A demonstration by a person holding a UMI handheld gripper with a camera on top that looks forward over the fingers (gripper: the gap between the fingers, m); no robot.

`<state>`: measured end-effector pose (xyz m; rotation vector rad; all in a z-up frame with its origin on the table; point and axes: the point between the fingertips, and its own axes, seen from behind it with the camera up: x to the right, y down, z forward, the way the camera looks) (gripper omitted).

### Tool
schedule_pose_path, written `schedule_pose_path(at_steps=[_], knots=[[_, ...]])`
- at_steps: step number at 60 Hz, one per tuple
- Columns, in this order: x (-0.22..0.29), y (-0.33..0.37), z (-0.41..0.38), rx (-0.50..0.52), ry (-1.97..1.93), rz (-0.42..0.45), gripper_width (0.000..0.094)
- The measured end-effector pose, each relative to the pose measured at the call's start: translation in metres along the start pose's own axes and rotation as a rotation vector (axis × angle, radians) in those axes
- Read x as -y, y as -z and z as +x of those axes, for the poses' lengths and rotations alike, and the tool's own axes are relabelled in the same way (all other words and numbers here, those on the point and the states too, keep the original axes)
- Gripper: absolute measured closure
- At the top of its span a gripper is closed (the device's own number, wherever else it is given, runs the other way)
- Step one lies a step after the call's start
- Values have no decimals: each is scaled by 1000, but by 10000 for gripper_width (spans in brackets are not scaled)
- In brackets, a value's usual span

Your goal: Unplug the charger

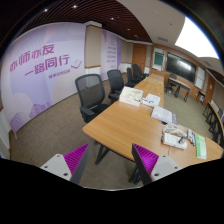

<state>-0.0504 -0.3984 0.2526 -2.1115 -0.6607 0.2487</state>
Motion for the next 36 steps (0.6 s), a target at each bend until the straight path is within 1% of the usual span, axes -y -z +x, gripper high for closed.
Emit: schedule_pose_path(at_steps=[10,18,21,23,29,36], knots=[[-26,-5,20,-28,-38,-36,77],[-69,-24,74,-77,-80,-73,79],[-86,-26,97,-112,-102,-79,77],[-99,-36,122,-137,-114,-75,78],[-131,-51,197,-238,-144,-101,77],[-146,-80,294,-354,-178,-80,74]])
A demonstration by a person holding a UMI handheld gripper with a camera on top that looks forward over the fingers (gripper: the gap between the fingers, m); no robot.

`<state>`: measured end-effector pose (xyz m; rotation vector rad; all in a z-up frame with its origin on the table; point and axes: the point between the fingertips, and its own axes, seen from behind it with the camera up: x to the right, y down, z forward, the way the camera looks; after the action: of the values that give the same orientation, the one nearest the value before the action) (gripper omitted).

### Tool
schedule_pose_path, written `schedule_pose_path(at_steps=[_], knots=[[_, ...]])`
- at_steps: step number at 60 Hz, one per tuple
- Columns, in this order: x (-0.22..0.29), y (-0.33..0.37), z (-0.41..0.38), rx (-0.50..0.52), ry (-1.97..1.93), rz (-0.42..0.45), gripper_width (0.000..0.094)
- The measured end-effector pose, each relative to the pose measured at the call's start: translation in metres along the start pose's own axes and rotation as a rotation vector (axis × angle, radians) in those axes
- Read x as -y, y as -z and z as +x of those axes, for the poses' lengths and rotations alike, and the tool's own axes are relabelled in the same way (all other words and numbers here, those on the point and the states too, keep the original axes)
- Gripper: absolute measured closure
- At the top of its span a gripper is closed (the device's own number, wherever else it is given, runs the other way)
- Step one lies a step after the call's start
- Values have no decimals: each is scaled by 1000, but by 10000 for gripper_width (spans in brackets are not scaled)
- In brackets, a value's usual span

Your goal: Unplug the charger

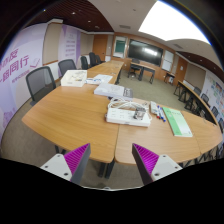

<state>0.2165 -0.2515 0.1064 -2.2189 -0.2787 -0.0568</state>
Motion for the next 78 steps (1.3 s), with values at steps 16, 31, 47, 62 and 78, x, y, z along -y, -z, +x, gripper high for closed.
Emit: schedule_pose_path(at_steps=[16,31,47,62,78], knots=[[64,-161,122,-131,-73,91,81],[81,-259,139,-89,-134,78,420],[84,-264,141,-87,-185,69,696],[296,-114,196,-214,-53,529,707],[233,-131,285,-308,-89,363,706]])
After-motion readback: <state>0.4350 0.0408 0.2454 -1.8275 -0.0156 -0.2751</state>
